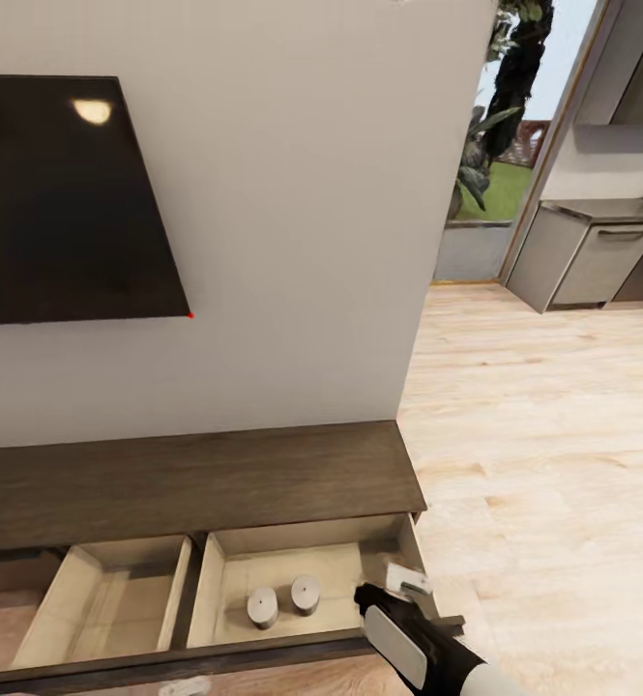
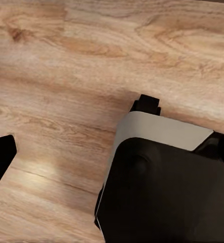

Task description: Place each of the two pumpkins and all three candles from the living room inside a cabinet in the living room (use any cabinet), then make sure every cabinet is closed, and position the cauldron so it is next to a table in the living room.

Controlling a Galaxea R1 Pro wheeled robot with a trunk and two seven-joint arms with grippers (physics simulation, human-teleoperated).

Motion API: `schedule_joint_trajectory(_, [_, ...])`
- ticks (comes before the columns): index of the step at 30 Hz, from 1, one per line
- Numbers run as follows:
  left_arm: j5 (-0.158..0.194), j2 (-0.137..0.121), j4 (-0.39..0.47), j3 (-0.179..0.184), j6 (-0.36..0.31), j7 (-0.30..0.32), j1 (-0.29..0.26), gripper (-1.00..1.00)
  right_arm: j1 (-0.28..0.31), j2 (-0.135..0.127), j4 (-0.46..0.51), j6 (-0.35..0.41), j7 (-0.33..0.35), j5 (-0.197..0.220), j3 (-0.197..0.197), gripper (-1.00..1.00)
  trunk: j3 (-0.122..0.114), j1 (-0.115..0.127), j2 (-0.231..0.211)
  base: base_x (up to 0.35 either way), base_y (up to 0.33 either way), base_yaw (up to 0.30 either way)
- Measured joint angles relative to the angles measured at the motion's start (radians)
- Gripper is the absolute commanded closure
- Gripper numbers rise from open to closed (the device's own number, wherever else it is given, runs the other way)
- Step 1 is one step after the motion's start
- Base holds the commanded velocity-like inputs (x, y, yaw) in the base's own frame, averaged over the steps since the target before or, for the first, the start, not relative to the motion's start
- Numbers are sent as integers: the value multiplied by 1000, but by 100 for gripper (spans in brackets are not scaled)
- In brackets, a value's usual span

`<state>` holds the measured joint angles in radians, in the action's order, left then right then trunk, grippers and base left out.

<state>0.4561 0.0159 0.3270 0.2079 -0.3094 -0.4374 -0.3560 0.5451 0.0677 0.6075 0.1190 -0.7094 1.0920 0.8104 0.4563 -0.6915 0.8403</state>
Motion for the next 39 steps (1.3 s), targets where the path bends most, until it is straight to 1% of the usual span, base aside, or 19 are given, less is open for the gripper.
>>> schedule_joint_trajectory(3, [0,2,-83,-1,73,0,0,-100,-3,4,-204,-90,111,-3,5,-100,-9,12,-21,0,0,0])
schedule_joint_trajectory(4, [1,2,-93,-1,85,0,0,-100,-3,5,-242,-106,135,-5,5,-100,-13,15,-28,0,0,0])
schedule_joint_trajectory(6, [2,1,-127,-1,121,3,1,-100,-3,8,-370,-164,226,-9,6,-100,-19,23,-42,0,0,0])
schedule_joint_trajectory(7, [3,1,-144,-1,136,4,1,-100,-3,9,-425,-190,268,-9,7,-100,-19,23,-42,0,0,0])
schedule_joint_trajectory(8, [3,1,-162,-1,149,5,2,-100,-3,9,-472,-210,306,-8,7,-100,-19,23,-42,0,0,0])
schedule_joint_trajectory(11, [2,-1,-202,-1,185,10,3,-100,-5,10,-546,-238,367,-6,6,-100,-19,23,-42,0,0,0])
schedule_joint_trajectory(14, [3,0,-238,0,230,35,7,-100,-25,10,-571,-257,389,-8,6,-100,-19,23,-42,0,0,0])
schedule_joint_trajectory(17, [1,1,-273,0,271,80,12,-100,-53,10,-581,-304,397,-8,5,-100,-19,23,-42,0,0,0])
schedule_joint_trajectory(20, [1,-3,-283,-1,287,101,23,-100,-79,10,-585,-344,400,-7,4,-100,-19,23,-42,0,0,0])
schedule_joint_trajectory(24, [1,-8,-286,-2,301,108,32,-100,-113,10,-586,-376,402,-7,5,-100,-19,23,-42,0,0,0])
schedule_joint_trajectory(26, [-1,-8,-285,-1,339,108,34,-100,-130,10,-587,-404,402,-6,4,-100,-19,23,-42,0,0,0])
schedule_joint_trajectory(28, [1,-7,-286,-1,397,109,36,-100,-145,10,-587,-438,402,-5,3,-100,-19,23,-42,0,0,0])
schedule_joint_trajectory(31, [2,-6,-288,-2,440,112,39,-100,-155,10,-589,-479,403,0,3,-100,-19,23,-42,0,0,0])
schedule_joint_trajectory(33, [3,-6,-288,-2,453,123,42,-100,-159,11,-592,-496,404,2,3,-100,-19,23,-42,0,0,59])
schedule_joint_trajectory(36, [5,-9,-288,-2,462,147,45,-100,-161,12,-599,-503,404,2,3,-100,-19,23,-42,0,0,200])
schedule_joint_trajectory(39, [5,-12,-288,-3,480,157,52,-100,-162,11,-611,-504,402,4,3,-100,-19,23,-42,0,0,265])
